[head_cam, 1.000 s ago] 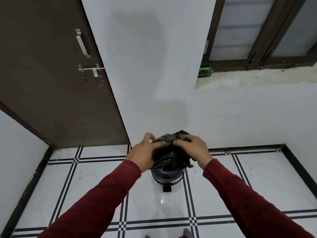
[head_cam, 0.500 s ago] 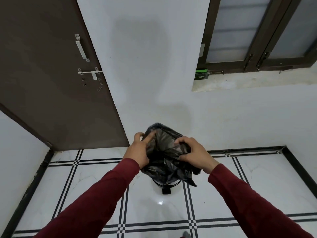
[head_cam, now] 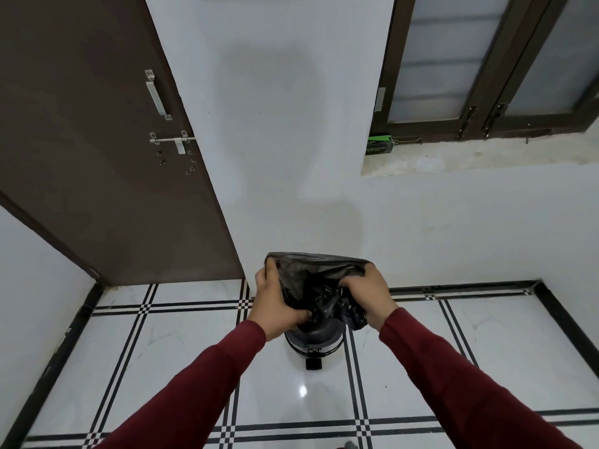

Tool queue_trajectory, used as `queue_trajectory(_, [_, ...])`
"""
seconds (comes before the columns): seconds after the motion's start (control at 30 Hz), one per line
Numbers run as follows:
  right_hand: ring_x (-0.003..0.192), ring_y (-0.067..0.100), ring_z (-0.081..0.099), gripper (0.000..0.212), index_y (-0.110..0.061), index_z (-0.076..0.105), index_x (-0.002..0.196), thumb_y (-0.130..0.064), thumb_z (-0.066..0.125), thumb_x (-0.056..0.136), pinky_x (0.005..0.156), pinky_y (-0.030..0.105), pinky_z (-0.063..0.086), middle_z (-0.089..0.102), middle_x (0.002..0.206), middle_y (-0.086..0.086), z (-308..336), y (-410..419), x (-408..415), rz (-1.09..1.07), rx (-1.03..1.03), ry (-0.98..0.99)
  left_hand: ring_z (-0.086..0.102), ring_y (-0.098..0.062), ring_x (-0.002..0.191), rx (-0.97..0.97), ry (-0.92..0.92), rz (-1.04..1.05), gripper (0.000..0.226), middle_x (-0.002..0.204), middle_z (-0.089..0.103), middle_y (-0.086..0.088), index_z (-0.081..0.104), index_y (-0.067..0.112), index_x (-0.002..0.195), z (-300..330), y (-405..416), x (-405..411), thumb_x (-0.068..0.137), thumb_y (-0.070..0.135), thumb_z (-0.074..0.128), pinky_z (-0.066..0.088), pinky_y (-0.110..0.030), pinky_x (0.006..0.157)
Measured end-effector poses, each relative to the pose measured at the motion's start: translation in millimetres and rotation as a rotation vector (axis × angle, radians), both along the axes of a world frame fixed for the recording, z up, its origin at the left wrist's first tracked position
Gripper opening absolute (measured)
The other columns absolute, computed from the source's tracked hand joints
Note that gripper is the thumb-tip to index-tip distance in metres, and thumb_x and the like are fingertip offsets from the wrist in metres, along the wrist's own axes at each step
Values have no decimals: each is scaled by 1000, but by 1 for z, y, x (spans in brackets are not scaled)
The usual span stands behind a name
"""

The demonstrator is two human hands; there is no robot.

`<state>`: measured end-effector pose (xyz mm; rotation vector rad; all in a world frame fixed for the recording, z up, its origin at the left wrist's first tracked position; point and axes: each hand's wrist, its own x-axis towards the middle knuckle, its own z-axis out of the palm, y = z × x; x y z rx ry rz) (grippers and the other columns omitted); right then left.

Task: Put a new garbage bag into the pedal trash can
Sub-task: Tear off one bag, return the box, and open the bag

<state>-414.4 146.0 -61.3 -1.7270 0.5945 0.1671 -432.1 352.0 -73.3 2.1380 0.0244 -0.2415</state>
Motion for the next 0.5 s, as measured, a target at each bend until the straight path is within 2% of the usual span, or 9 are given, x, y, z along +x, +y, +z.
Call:
queue_trajectory(0.03, [87, 20, 72, 42, -19, 65, 101, -16, 72, 60, 82, 42, 62, 74, 95, 2, 1, 3, -4, -5, -33, -16, 43, -17, 126, 5, -6, -15, 126, 148, 21, 4, 13, 31, 163, 3, -3, -1, 61, 13, 86, 51, -39, 109])
queue_trajectory(0.1, [84, 20, 70, 31, -22, 69, 93, -9, 73, 66, 80, 38, 61, 73, 90, 1, 2, 5, -8, -31, -33, -31, 47, -15, 127, -18, -105, -31, 91, 147, 32, 1, 51, 37, 149, 8, -6, 1, 71, -6, 70, 46, -33, 114])
queue_trajectory(0.13, [81, 22, 70, 22, -21, 73, 86, -6, 70, 70, 77, 38, 61, 74, 87, 2, -1, 3, -7, -50, -10, -28, 51, -15, 127, -16, -160, 1, 72, 143, 42, 2, 73, 34, 125, 8, -4, 2, 73, -13, 62, 46, -32, 113])
queue_trajectory(0.17, [78, 24, 71, 19, -20, 76, 78, -5, 66, 73, 74, 39, 61, 75, 84, 4, -4, 0, -5, -70, 17, -14, 55, -16, 124, 21, -186, 58, 59, 137, 51, 1, 83, 31, 97, 7, -1, 4, 73, -17, 56, 48, -31, 111])
queue_trajectory(0.2, [78, 25, 72, 22, -20, 78, 75, -5, 61, 75, 72, 40, 61, 77, 83, 4, -7, -4, -3, -88, 49, -4, 59, -19, 120, 72, -197, 122, 54, 131, 59, -1, 81, 29, 77, 5, 3, 7, 74, -18, 53, 50, -30, 108])
queue_trajectory(0.23, [81, 25, 74, 27, -21, 80, 75, -7, 58, 73, 76, 41, 63, 78, 85, 4, -11, -8, -1, -106, 81, 3, 63, -22, 115, 141, -182, 170, 51, 125, 64, -4, 79, 28, 71, 3, 7, 10, 75, -15, 52, 51, -30, 105])
queue_trajectory(0.33, [85, 25, 76, 34, -28, 82, 85, -12, 58, 67, 84, 46, 63, 80, 92, 5, -12, -13, -2, -125, 127, 39, 67, -27, 107, 304, -65, 226, 28, 123, 68, -7, 77, 17, 108, 5, 12, 15, 89, 12, 58, 54, -32, 98])
queue_trajectory(0.43, [74, 27, 71, 42, -22, 75, 104, 8, 61, 77, 62, 34, 60, 75, 93, 12, -5, -10, -7, -91, 209, 52, 62, -23, 101, 185, 100, 273, 60, 124, 44, 0, 55, 18, 120, 1, 7, 15, 77, 55, 77, 59, -43, 90])
queue_trajectory(0.5, [65, 28, 68, 46, -15, 71, 108, 18, 60, 78, 51, 29, 55, 72, 88, 17, -4, -9, -9, -78, 283, 70, 62, -22, 95, 74, 116, 395, 67, 118, 40, 0, 52, 18, 115, -5, 4, 16, 66, 51, 84, 62, -47, 83])
